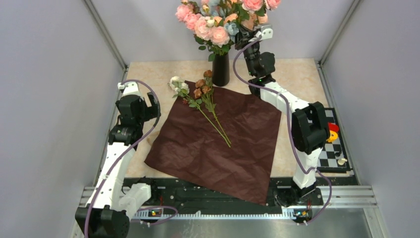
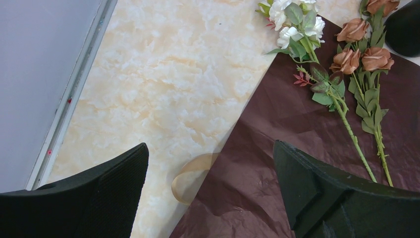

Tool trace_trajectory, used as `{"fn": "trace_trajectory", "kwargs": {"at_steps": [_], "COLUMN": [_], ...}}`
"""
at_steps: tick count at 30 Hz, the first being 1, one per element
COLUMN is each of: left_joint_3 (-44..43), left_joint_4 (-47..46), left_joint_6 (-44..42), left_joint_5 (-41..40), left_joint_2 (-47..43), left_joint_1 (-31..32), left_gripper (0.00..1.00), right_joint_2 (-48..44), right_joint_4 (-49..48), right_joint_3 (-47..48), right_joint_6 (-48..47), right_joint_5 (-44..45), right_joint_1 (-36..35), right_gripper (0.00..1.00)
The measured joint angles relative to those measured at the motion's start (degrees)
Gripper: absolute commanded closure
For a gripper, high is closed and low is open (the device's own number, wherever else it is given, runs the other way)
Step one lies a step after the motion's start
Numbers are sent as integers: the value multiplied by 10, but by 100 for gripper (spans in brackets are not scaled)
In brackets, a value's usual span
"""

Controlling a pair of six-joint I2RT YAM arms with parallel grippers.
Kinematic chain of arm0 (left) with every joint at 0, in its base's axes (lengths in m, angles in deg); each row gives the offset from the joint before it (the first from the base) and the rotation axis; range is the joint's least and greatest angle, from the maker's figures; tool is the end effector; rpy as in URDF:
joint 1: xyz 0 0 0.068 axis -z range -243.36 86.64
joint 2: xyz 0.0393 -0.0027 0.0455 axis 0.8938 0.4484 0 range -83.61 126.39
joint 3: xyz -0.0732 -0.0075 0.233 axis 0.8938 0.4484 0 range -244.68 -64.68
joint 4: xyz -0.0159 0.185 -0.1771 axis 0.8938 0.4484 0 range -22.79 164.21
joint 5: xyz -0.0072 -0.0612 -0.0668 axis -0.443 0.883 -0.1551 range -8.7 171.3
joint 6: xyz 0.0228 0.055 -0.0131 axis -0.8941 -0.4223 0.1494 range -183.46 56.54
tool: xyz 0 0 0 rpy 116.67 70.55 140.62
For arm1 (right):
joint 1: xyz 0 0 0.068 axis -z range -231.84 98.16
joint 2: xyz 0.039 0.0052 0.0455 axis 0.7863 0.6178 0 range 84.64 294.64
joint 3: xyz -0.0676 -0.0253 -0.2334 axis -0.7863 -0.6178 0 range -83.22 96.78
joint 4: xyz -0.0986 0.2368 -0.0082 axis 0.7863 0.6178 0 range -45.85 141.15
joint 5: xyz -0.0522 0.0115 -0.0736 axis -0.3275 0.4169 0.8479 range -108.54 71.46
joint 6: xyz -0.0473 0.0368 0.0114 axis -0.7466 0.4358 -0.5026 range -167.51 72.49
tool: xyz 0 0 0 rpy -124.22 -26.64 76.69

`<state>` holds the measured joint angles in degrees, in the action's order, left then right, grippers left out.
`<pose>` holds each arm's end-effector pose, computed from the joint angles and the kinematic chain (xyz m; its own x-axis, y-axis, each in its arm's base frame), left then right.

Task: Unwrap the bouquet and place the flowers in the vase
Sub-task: Insert the fake flower into the vase.

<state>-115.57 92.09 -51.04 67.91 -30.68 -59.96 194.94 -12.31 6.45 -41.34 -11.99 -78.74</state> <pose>0.2262 -0.0029 0.2984 -0.4094 -0.1853 -0.8933 -0.2421 0.9661 -0.0894 0.3981 0.1961 0.3749 0.4796 0.3631 -0.7988 -0.4211 0.8939 0.1535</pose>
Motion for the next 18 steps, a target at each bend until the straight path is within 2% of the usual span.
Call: {"fn": "trace_trajectory", "kwargs": {"at_steps": [18], "left_joint_3": [0], "left_joint_4": [0], "left_joint_6": [0], "left_joint_5": [1], "left_joint_2": [1], "left_joint_1": [0], "left_gripper": [1], "right_joint_2": [21], "right_joint_4": [6], "right_joint_3": [0], "right_joint_6": [0], "right_joint_5": [-5], "right_joint_1": [0], "right_gripper": [100]}}
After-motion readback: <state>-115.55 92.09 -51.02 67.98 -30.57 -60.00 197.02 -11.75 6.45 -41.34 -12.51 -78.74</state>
